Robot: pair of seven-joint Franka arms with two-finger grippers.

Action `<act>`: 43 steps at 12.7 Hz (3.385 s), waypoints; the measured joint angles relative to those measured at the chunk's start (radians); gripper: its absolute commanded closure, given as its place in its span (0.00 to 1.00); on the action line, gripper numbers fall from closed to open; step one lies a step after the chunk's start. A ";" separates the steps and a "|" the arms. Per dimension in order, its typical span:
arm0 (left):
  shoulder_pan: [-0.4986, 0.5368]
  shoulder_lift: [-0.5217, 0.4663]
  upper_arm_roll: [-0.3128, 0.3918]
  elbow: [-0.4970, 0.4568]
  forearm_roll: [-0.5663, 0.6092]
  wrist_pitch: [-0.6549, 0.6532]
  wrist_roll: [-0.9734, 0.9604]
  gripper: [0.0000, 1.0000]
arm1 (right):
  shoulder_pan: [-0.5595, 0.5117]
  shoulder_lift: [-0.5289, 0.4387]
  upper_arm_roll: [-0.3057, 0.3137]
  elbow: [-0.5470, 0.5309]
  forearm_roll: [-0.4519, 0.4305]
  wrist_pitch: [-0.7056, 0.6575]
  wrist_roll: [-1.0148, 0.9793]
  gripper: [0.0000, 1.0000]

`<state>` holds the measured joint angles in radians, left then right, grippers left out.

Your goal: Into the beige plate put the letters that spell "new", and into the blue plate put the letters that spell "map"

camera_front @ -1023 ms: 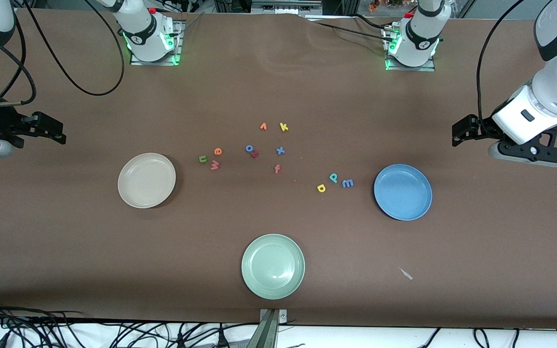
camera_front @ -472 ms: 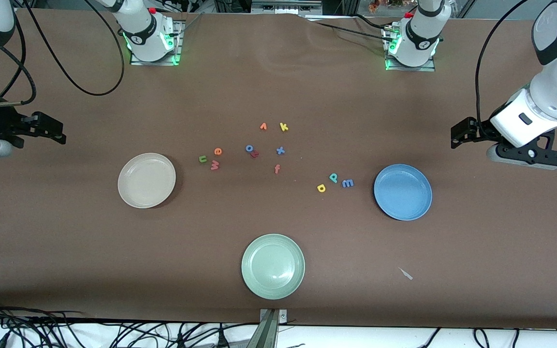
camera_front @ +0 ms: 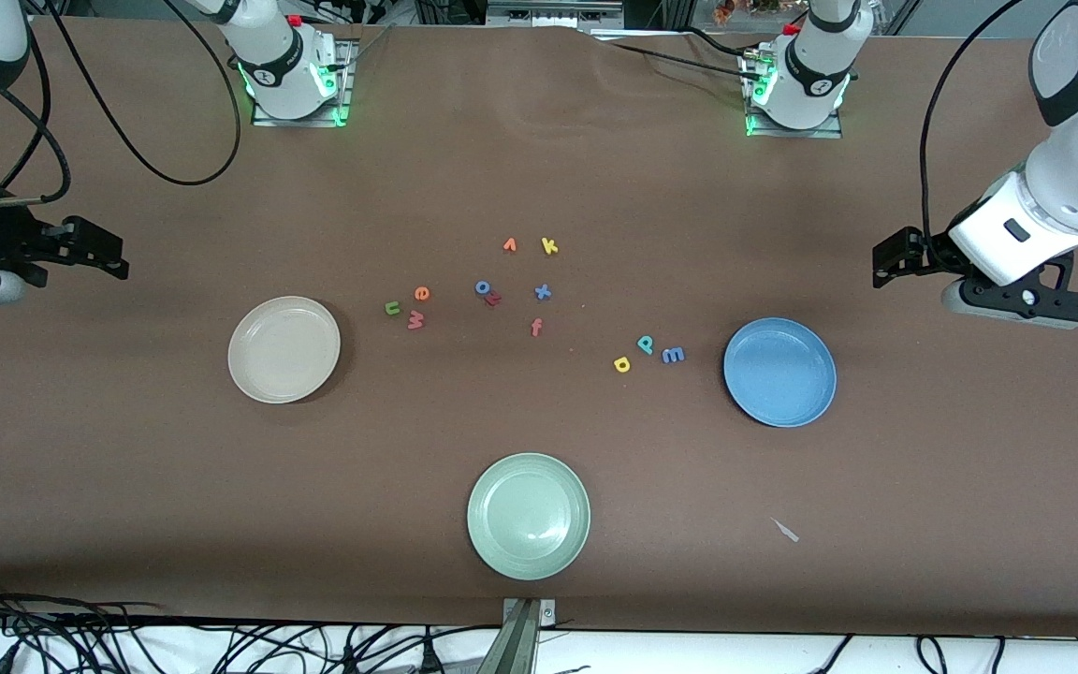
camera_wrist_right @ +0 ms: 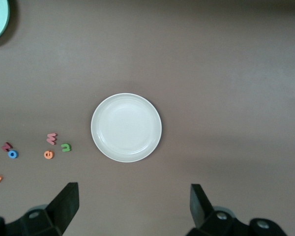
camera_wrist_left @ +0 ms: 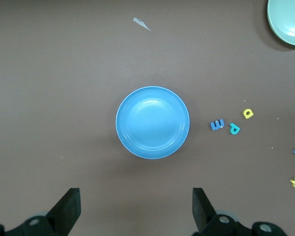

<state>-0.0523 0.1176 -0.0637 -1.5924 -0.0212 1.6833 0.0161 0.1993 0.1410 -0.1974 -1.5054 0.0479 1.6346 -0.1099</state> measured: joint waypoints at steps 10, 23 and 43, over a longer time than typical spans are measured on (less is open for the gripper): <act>0.000 0.000 0.000 0.000 0.000 0.000 0.000 0.00 | 0.004 0.000 0.005 0.000 0.014 -0.005 0.000 0.00; -0.040 0.148 -0.022 0.014 0.000 0.065 0.033 0.00 | 0.001 0.000 0.002 0.000 0.015 -0.008 0.000 0.00; -0.204 0.561 -0.188 -0.148 0.078 0.546 0.794 0.10 | -0.012 -0.001 -0.013 0.001 0.014 0.012 -0.003 0.00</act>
<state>-0.2565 0.6789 -0.2518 -1.7400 0.0564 2.2288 0.8101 0.1868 0.1403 -0.2109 -1.5043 0.0614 1.6467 -0.1130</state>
